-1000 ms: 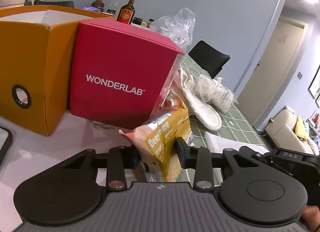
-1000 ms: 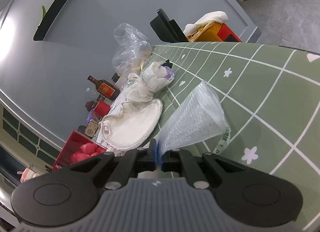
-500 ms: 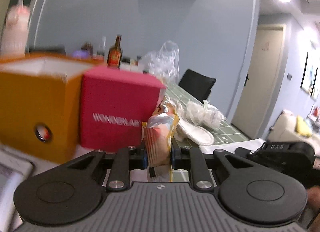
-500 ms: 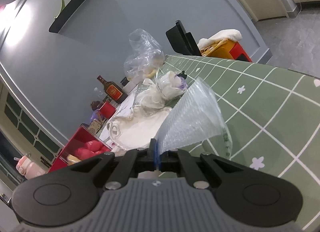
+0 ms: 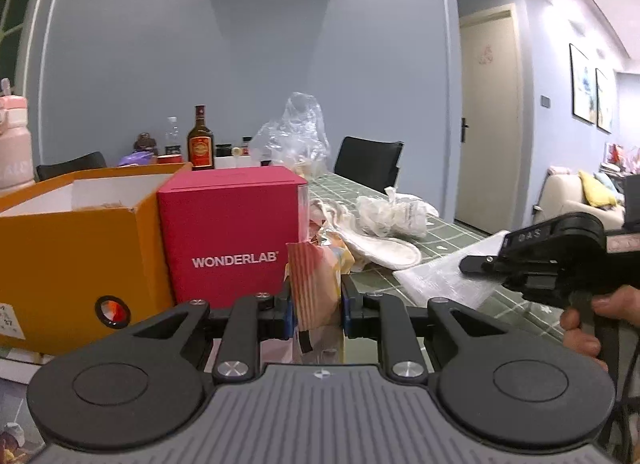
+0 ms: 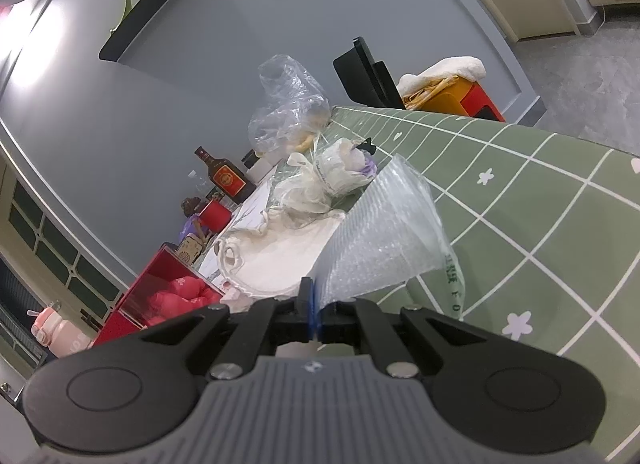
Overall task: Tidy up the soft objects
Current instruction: 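Lift the yellow snack packet upward with the left tool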
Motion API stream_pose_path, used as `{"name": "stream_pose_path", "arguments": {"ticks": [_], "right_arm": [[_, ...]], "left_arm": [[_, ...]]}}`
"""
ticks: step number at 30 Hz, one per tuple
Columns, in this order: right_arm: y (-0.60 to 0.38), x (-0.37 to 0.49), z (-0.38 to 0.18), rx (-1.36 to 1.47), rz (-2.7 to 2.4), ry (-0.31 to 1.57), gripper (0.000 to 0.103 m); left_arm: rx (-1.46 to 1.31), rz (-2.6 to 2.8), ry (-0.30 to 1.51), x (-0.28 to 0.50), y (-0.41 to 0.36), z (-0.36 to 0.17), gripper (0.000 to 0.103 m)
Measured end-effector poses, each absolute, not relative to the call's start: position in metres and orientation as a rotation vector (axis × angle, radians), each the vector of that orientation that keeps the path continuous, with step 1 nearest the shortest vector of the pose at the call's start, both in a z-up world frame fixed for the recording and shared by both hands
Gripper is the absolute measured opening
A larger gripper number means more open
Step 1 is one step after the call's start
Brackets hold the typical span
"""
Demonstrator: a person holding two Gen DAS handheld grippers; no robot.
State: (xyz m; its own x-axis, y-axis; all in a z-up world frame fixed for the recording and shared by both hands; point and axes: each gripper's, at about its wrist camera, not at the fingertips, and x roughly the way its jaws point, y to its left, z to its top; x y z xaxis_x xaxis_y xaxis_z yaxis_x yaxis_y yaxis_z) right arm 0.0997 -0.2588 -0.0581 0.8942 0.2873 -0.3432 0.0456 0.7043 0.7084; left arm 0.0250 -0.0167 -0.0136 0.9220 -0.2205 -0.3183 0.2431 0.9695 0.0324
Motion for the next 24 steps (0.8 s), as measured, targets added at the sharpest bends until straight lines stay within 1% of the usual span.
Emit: {"name": "stream_pose_path", "arguments": {"ticks": [4,7,14,16,18,21,24], "right_arm": [[-0.260,0.099,-0.059,0.796,0.141,0.458,0.000],[-0.261,0.099,-0.060,0.802,0.141,0.460,0.000],[-0.258,0.100,-0.059,0.786,0.151,0.462,0.000],[-0.256,0.101,-0.059,0.776,0.168,0.465,0.000],[-0.256,0.101,-0.059,0.774,0.177,0.464,0.000],[-0.257,0.099,-0.059,0.776,0.173,0.452,0.000],[-0.258,0.096,-0.058,0.778,0.161,0.437,0.000]], "left_arm": [[0.113,-0.255,0.368,0.029,-0.024,-0.016,0.025],[0.086,-0.268,0.435,0.036,-0.025,-0.022,0.028],[0.057,-0.296,0.494,0.043,-0.024,-0.026,0.031],[0.092,-0.276,0.498,0.043,-0.029,-0.026,0.026],[0.130,-0.239,0.495,0.041,-0.034,-0.027,0.023],[0.123,-0.210,0.484,0.038,-0.035,-0.027,0.022],[0.056,-0.155,0.433,0.033,-0.028,-0.023,0.022]]}}
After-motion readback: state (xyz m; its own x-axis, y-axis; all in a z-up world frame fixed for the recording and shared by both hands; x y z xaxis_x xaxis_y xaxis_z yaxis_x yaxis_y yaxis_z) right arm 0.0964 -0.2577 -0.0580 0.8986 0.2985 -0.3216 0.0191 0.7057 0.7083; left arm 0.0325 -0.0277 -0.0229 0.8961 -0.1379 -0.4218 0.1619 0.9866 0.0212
